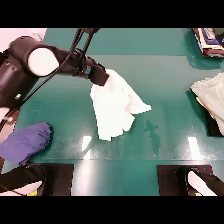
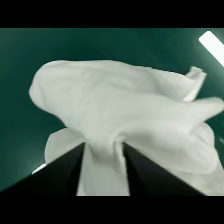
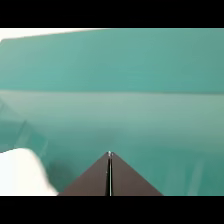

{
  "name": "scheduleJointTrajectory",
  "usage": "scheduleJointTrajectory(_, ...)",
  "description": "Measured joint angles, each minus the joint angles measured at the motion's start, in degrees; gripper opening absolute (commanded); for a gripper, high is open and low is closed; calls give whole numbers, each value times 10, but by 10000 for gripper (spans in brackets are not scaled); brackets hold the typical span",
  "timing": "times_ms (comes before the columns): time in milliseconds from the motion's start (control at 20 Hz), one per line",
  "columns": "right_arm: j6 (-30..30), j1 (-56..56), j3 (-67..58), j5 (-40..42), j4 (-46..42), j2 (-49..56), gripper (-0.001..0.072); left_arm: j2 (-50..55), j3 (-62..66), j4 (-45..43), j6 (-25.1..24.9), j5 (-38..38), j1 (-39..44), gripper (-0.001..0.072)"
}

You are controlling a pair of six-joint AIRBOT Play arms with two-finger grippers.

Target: Fold the shirts.

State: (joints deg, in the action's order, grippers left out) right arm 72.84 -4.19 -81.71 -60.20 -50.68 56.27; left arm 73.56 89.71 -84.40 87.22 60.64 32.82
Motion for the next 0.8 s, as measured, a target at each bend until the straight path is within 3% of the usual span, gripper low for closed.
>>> scheduleJointTrajectory(250,0,0,-14,-50,0,30,16,33,-3,10,24,79,-113,427)
scheduleJointTrajectory(450,0,0,-16,-70,0,45,17,23,-68,58,25,148,-153,426)
scheduleJointTrajectory(600,0,1,-17,-75,0,49,16,-2,-180,127,24,124,-137,427)
scheduleJointTrajectory(800,0,1,-17,-77,0,51,16,-16,-308,215,25,29,-60,427)
